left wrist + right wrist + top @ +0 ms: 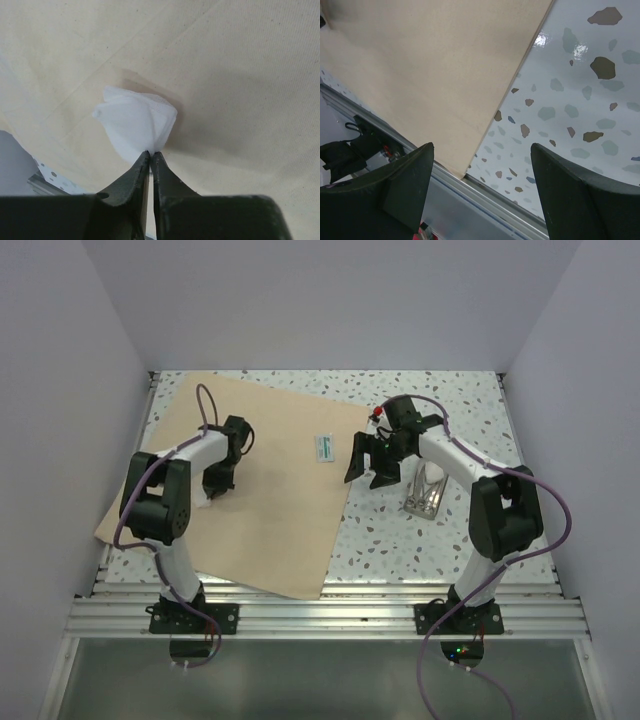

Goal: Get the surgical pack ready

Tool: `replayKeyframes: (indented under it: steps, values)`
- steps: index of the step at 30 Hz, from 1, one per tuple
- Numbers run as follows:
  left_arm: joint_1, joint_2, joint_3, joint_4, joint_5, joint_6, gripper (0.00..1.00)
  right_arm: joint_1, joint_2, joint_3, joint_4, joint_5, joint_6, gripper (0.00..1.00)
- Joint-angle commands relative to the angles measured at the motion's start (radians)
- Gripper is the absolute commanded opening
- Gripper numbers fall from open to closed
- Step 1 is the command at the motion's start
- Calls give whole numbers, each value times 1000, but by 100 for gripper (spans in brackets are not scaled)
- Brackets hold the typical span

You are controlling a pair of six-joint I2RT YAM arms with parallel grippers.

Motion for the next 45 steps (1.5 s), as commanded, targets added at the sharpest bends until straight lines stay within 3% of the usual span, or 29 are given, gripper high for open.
replayKeyframes:
  steps: [1,10,24,32,37,45]
  values:
    - [1,18,-5,27,13,30,14,4,1,32,-7,-25,4,82]
    - [1,38,-11,38,6,42,31,4,1,34,-8,-22,2,82]
    - [11,30,-68,98,-21,50,31,4,-6,29,-14,-17,-2,82]
    - [24,10,-95,124,-55,50,20,4,-8,34,-14,-17,-2,82]
    - [32,-16,-80,119,-70,45,1,5,-9,32,-14,-17,-1,82]
    - [30,-48,-8,52,-53,18,0,8,-2,49,-11,-22,2,82]
